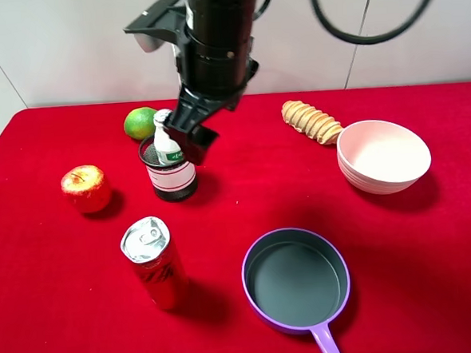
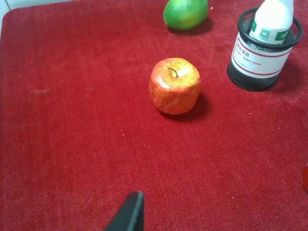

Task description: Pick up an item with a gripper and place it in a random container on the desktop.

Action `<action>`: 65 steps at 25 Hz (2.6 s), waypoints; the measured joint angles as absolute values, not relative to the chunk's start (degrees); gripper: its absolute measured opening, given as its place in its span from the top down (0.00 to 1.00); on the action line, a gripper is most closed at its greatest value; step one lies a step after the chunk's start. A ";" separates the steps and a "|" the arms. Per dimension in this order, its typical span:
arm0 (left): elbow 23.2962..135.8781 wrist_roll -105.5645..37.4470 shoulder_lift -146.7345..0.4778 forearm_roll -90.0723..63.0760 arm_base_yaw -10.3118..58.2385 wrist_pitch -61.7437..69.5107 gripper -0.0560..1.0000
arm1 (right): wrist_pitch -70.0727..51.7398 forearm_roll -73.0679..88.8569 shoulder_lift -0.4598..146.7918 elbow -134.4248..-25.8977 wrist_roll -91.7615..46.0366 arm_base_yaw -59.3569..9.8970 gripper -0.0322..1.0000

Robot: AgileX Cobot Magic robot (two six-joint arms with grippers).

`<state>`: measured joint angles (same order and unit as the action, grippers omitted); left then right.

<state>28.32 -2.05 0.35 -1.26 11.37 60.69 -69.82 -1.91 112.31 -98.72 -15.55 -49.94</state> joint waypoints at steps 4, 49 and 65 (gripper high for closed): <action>28.32 -2.05 0.35 -1.26 11.37 60.69 0.01 | -69.14 -2.02 108.16 -93.16 -13.85 -49.94 0.30; 28.32 -2.05 0.35 -1.26 11.37 60.69 0.01 | -59.27 -4.61 47.88 -35.38 4.92 -49.94 0.30; 28.32 -2.05 0.35 -1.26 11.37 60.69 0.01 | -58.15 -8.45 24.65 -28.88 4.93 -44.35 0.30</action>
